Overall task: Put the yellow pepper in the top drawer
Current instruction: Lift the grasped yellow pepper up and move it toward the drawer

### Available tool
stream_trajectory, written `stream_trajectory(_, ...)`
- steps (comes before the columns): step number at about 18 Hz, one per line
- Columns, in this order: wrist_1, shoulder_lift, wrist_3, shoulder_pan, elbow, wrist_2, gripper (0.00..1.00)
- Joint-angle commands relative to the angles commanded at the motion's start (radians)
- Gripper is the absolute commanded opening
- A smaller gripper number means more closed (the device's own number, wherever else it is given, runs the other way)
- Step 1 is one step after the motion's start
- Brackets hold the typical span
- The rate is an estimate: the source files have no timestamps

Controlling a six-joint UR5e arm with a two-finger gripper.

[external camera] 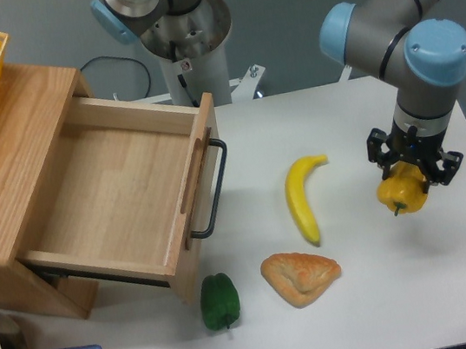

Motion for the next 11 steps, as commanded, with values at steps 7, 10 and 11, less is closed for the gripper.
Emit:
stream_trajectory(7,0.000,0.040,0.028,-0.003,0.002,-0.005,0.49)
stream_trajectory(10,-0.003,0.069,0.012,-0.023,0.000,-0.005,0.49)
stream_trajectory(11,-0.003,0.087,-0.012,-0.028,0.000,-0.006,0.49)
